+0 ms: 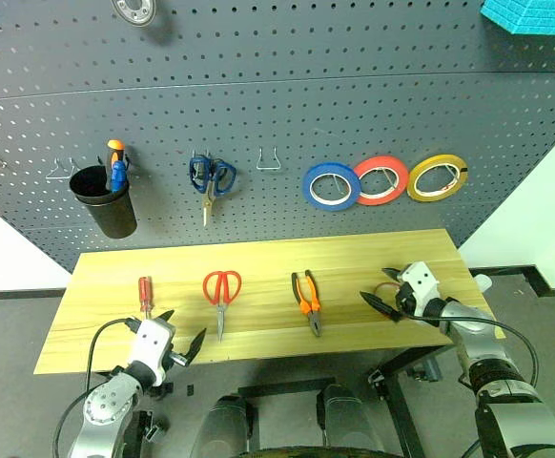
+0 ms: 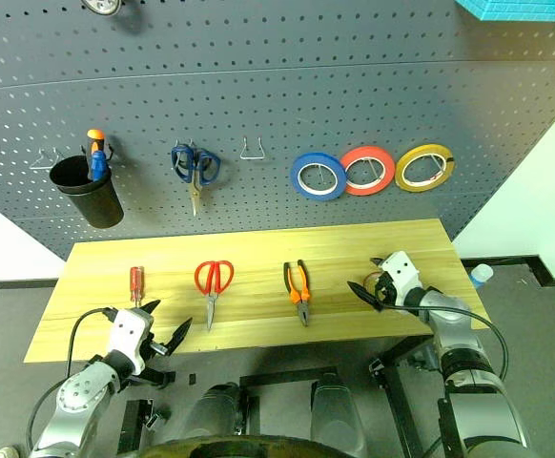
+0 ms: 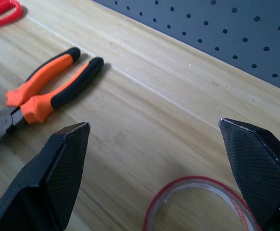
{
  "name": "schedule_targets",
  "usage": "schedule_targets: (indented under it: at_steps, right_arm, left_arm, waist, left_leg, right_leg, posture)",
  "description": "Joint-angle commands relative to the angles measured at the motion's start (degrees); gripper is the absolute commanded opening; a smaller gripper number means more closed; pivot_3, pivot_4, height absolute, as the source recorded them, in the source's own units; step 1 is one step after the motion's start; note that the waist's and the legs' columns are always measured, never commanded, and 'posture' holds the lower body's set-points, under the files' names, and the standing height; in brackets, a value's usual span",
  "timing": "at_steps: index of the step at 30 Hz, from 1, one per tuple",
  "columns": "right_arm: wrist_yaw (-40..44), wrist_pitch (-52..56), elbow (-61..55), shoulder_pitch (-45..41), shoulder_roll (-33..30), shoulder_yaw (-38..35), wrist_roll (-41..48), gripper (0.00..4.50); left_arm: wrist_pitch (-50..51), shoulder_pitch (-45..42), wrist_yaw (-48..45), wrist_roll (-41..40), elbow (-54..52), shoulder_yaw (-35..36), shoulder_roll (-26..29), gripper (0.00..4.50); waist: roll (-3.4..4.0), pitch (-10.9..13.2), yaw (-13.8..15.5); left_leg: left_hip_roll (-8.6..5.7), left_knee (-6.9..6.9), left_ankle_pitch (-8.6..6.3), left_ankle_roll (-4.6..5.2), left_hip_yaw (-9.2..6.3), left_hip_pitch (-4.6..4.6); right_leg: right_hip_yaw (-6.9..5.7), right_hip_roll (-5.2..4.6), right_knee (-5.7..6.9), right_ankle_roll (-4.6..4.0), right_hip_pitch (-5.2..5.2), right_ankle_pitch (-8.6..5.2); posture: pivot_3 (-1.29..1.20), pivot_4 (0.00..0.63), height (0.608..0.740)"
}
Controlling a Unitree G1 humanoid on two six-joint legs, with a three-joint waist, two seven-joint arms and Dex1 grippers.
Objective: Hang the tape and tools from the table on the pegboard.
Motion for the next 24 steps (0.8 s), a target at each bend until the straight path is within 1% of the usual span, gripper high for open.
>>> schedule_targets:
  at_steps: [1, 3, 7, 8, 15, 18, 24]
  right_arm:
    - [0.2, -0.2, -1.3, -0.1, -2.8, 2.3, -3.6, 4.48]
    - [0.0, 0.2, -1.2, -0.3, -3.9, 3.6, -5.4, 4.48]
    - [2.3, 3.3, -2.6, -0.2, -5.5, 5.5, -6.9, 4.48]
    - [2.7, 3.7, -2.9, 0.0, -5.8, 6.1, -7.5, 4.48]
    - [0.1, 11.1, -2.7, -1.4, -6.0, 9.9, -12.6, 4.48]
    - [-1.7, 15.3, -1.8, -2.8, -5.6, 11.2, -14.4, 4.48]
    - [-3.9, 18.5, 0.0, -4.9, -4.7, 12.8, -16.4, 4.48]
  left_arm:
    - [0.2, -2.1, -3.8, -1.0, -0.9, -1.3, 1.2, 4.5]
    - [0.7, -3.2, -6.2, -0.8, -1.1, -2.7, 1.7, 4.5]
    - [2.8, -5.9, -11.9, 0.3, -1.4, -6.9, 3.3, 4.5]
    - [3.1, -6.6, -12.7, 0.5, -1.3, -7.7, 3.5, 4.5]
    - [5.1, -13.3, -20.2, -0.5, -0.3, -13.1, 2.8, 4.5]
    - [6.7, -15.9, -23.2, -1.1, -0.4, -14.6, 2.6, 4.5]
    - [8.1, -19.5, -26.4, -0.3, -0.2, -16.7, 2.5, 4.5]
  waist:
    - [0.06, -0.1, 0.0]
    - [0.13, -0.2, 0.0]
    - [0.25, -0.3, -0.1]
    - [0.33, -0.4, -0.1]
    - [0.45, -0.8, -0.2]
    - [0.45, -0.8, -0.7]
    - [0.43, -0.8, -1.6]
  left_leg:
    - [0.0, 0.01, 0.0, 0.0, 0.0, 0.0]
    - [-0.01, 0.02, 0.0, 0.0, 0.01, 0.01]
    - [-0.01, 0.02, 0.01, 0.0, 0.01, 0.03]
    - [-0.01, 0.02, 0.01, 0.0, 0.0, 0.03]
    - [-0.01, 0.06, 0.01, 0.0, 0.0, 0.12]
    - [-0.01, 0.06, 0.01, 0.0, 0.0, 0.23]
    - [-0.01, 0.04, 0.02, 0.01, -0.01, 0.33]
  right_leg:
    - [0.0, 0.0, 0.01, 0.0, 0.0, 0.0]
    - [0.0, 0.0, 0.0, 0.0, 0.03, 0.0]
    - [0.0, 0.0, 0.01, -0.01, 0.04, 0.0]
    - [0.01, 0.0, 0.01, -0.01, 0.04, 0.01]
    - [0.01, 0.02, 0.03, -0.02, 0.15, 0.02]
    - [0.02, 0.02, 0.01, -0.01, 0.27, 0.01]
    - [0.03, 0.02, 0.03, -0.01, 0.35, 0.02]
  posture:
    - [-0.05, 0.054, 0.74]
    - [-0.05, 0.052, 0.74]
    - [-0.05, 0.052, 0.74]
    - [-0.06, 0.044, 0.74]
    - [-0.07, 0.04, 0.74]
    - [-0.08, 0.042, 0.74]
    - [-0.08, 0.044, 0.74]
